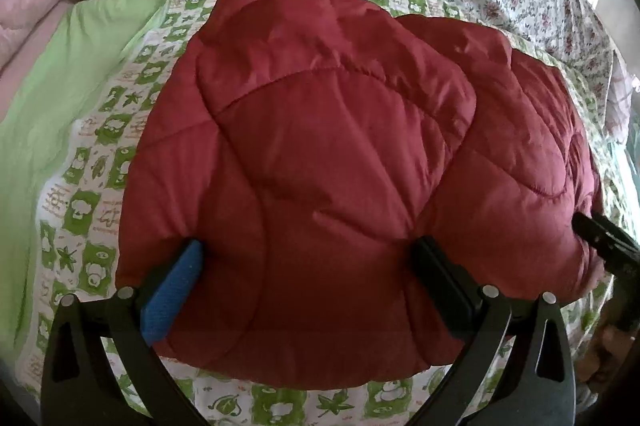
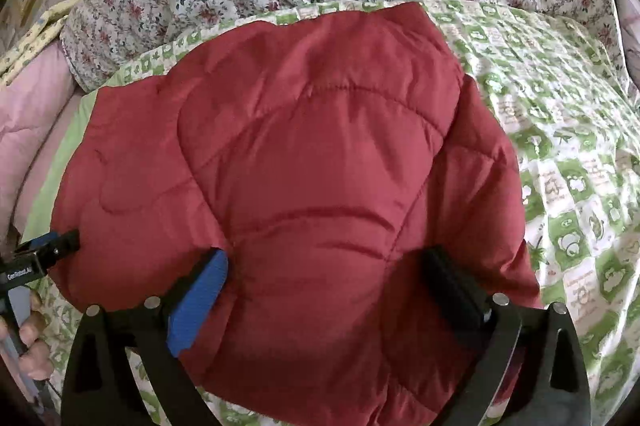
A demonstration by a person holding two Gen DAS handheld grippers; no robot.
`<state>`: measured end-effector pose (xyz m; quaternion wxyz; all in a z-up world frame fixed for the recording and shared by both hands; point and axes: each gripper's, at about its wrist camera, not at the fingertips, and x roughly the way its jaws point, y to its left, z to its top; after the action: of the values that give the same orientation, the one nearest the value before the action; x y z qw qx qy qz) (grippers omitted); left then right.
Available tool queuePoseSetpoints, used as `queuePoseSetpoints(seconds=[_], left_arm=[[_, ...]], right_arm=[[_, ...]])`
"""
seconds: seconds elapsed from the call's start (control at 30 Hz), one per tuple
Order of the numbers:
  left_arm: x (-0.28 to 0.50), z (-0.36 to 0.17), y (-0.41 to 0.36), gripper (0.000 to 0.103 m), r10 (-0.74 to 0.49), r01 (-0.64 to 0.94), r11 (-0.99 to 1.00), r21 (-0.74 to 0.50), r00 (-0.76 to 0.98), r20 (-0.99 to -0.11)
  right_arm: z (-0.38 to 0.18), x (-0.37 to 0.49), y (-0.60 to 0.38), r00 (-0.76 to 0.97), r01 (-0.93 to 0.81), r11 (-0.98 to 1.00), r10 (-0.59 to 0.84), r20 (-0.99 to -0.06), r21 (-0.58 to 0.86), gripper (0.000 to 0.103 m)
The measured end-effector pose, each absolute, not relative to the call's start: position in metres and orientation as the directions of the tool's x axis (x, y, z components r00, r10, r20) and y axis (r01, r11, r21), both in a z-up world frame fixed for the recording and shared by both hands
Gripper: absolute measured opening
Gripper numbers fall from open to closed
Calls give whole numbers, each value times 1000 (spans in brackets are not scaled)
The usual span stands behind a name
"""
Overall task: Fold large clothes
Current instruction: 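Press and smooth the folded jacket bundle with both grippers, then open both grippers and pull them back from the folded jacket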
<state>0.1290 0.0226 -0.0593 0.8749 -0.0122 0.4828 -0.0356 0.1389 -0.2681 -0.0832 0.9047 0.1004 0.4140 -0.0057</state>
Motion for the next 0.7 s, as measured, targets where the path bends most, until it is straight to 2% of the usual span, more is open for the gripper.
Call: queuePoseSetpoints(seconds=[0.17, 0.3, 0.7], left_arm=[[111, -47, 27, 103, -80, 40, 997, -70, 539, -838], [93, -44, 30, 103, -94, 35, 995, -90, 542, -835], [41, -48, 30, 103, -92, 51, 996, -77, 524, -847]], right_arm=[[-61, 114, -267, 684, 78, 970, 116, -721, 231, 98], [-51, 94, -257, 693, 42, 975, 129, -709, 219, 98], [-63, 38, -233, 667, -2, 977, 161, -728, 213, 99]])
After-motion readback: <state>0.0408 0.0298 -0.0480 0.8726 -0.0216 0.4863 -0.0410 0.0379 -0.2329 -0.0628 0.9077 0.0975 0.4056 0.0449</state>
